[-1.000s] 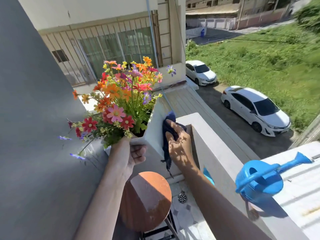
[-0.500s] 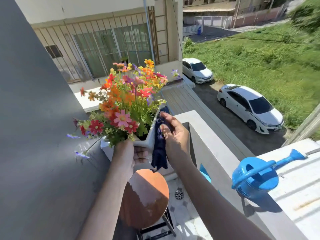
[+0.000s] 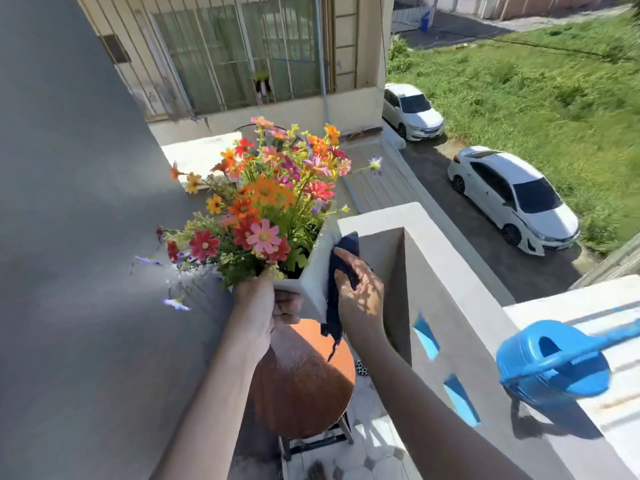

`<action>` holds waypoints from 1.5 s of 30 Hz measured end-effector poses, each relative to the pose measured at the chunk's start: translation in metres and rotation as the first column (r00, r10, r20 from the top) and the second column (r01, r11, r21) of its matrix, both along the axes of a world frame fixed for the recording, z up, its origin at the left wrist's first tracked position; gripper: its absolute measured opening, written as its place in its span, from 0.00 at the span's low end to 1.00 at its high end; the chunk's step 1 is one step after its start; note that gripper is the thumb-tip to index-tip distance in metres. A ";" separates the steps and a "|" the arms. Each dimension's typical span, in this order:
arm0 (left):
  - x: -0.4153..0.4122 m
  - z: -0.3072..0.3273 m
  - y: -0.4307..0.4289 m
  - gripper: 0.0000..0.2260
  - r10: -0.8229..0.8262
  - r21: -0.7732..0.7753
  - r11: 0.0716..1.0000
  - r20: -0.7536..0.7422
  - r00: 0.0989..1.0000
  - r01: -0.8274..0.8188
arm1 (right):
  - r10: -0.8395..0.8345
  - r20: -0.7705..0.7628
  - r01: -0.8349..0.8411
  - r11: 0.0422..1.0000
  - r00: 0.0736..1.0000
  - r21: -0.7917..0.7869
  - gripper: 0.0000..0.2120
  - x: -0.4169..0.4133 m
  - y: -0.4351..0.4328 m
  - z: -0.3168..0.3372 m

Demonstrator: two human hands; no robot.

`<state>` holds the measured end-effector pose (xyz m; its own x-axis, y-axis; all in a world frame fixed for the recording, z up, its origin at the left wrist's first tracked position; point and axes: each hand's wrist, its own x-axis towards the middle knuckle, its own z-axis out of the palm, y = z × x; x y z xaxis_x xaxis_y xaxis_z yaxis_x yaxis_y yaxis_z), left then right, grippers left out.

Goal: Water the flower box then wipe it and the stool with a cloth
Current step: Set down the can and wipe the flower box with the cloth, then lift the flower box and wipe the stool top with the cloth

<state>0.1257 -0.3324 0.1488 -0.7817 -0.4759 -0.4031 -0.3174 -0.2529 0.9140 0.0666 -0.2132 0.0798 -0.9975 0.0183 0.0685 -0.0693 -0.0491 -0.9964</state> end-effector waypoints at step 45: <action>-0.068 -0.141 -0.121 0.12 0.239 -0.019 0.971 0.190 0.952 -0.239 | 0.745 0.171 -0.482 0.223 0.644 0.847 0.19 0.006 -0.087 -0.336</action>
<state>0.0580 -0.4532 0.0073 -0.5545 -0.6375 -0.5348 -0.4142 -0.3460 0.8419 0.0729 -0.2998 -0.2558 -0.6111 -0.7823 -0.1206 -0.6121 0.5636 -0.5546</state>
